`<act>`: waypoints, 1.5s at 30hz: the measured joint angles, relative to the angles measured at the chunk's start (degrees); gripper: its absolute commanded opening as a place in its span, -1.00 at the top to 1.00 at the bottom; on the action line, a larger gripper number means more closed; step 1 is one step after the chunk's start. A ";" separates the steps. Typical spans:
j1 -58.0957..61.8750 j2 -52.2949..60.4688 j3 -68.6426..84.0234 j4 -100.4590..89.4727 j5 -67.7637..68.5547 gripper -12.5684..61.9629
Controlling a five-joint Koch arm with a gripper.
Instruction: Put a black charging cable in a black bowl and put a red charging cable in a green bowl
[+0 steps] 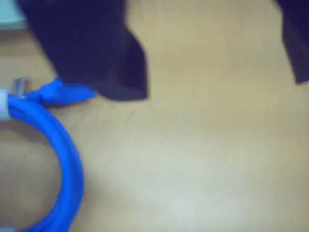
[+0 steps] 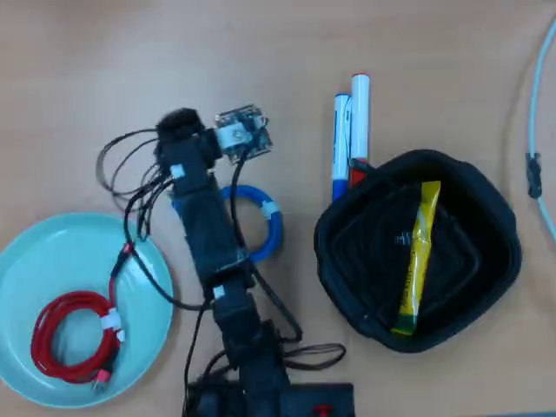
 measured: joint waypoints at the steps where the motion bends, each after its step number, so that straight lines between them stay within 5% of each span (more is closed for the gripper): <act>1: 0.44 0.70 2.46 0.00 -0.62 -0.26; 8: 1.58 14.24 31.20 -11.25 -1.05 -0.75; 21: 5.89 57.04 85.87 -50.36 -1.14 -0.75; 31: 16.08 57.48 111.62 -74.18 4.92 -0.75; 34: 20.30 57.48 119.71 -83.58 5.19 -0.58; 40: 23.82 57.48 126.39 -89.21 5.10 0.36; 45: 24.08 57.48 127.09 -89.56 5.10 0.59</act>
